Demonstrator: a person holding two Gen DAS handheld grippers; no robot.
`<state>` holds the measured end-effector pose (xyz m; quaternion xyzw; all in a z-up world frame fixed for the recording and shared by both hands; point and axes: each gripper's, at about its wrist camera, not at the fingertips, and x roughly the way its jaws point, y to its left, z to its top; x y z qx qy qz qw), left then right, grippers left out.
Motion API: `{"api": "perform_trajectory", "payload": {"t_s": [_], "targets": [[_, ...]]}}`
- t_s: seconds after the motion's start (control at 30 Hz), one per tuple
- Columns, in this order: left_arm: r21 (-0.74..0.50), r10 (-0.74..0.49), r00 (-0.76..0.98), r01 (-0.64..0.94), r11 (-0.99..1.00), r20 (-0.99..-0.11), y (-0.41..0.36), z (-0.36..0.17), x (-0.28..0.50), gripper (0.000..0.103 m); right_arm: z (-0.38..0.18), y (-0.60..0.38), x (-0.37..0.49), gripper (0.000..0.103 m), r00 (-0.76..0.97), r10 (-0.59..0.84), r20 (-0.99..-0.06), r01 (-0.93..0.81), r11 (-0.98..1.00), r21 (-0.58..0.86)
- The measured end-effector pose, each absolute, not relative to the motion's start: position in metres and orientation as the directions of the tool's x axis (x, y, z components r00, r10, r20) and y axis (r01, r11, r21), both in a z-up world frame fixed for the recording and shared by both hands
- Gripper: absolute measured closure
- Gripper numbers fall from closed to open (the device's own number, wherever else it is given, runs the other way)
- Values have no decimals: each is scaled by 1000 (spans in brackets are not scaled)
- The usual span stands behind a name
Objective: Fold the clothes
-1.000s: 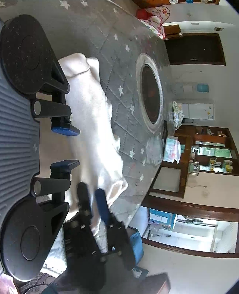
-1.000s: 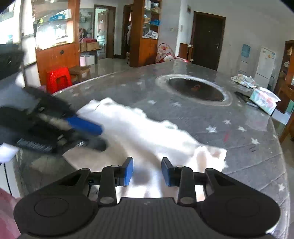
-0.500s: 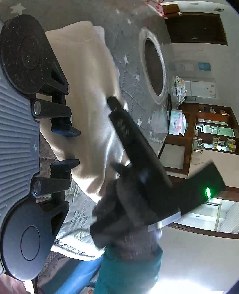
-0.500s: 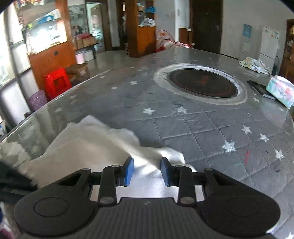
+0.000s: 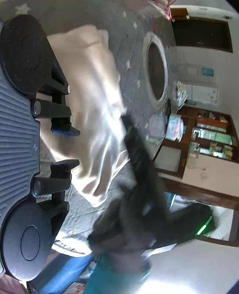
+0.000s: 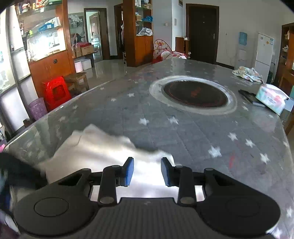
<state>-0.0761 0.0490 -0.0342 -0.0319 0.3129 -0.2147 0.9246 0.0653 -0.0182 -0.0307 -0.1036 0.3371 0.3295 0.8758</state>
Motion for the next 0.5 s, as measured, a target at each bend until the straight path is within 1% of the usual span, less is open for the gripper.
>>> {"api": "perform_trajectory", "payload": {"t_s": [0.17,0.3,0.37,0.5], "targets": [[-195,-333,761,269,943,-557,79,-26,-71,72,-33,-51,30,70,547,510,-664,-643,764,57],[-187,-265,766,190,964,-586,98,-32,-66,72,-42,-65,2,70,553,488,-675,-649,761,18],[-189,-251,763,171,967,-595,104,-37,-66,73,-48,-70,-6,69,573,469,-672,-646,763,-19],[-183,-239,769,161,970,-593,106,-34,-69,72,-37,-79,-9,69,607,469,-641,-612,790,-2]]}}
